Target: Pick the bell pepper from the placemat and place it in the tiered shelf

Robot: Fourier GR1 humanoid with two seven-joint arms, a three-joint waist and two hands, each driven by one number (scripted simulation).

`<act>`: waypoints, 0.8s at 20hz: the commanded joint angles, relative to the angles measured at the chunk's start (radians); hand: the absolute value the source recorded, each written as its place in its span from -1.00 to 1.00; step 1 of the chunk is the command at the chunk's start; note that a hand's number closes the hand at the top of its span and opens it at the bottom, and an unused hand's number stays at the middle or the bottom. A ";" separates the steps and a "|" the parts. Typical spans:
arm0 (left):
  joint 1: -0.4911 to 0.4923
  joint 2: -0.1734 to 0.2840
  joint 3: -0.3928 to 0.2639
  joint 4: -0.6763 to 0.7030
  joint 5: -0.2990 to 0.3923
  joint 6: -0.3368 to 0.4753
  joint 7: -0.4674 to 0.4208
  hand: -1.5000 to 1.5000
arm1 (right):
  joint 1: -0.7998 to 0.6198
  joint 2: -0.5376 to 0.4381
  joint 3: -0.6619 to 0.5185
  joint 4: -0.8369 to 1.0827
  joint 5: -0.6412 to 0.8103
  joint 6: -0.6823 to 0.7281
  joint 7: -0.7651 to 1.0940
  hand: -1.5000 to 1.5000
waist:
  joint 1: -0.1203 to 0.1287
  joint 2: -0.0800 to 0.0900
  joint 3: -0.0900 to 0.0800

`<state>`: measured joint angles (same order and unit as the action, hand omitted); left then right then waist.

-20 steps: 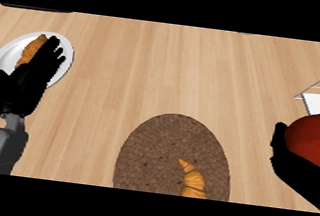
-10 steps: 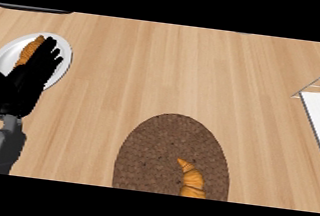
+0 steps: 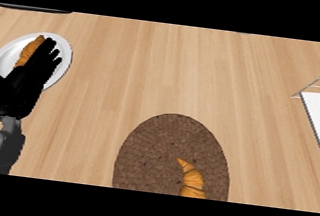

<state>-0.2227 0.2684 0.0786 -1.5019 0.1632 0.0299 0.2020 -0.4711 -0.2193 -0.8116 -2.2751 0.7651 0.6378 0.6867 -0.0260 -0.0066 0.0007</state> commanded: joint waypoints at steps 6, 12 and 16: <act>0.030 -0.002 0.018 -0.010 0.004 -0.030 -0.017 0.00 | 0.138 -0.140 -0.235 0.160 -0.251 -0.020 -0.175 1.00 | 0.017 0.005 0.000; 0.011 -0.008 -0.006 -0.047 -0.008 -0.021 0.032 0.00 | 0.153 -0.130 -0.264 0.219 -0.163 -0.114 -0.123 1.00 | 0.027 0.009 0.000; -0.023 -0.030 -0.009 -0.027 -0.023 0.003 0.022 0.00 | 0.174 -0.126 -0.258 0.275 -0.111 -0.239 -0.232 -1.00 | 0.030 0.011 0.000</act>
<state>-0.2330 0.2566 0.0841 -1.5256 0.1511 0.0233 0.2261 -0.3384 -0.4019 -1.0491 -2.0472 0.5725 0.5059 0.4617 0.0021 0.0018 -0.0255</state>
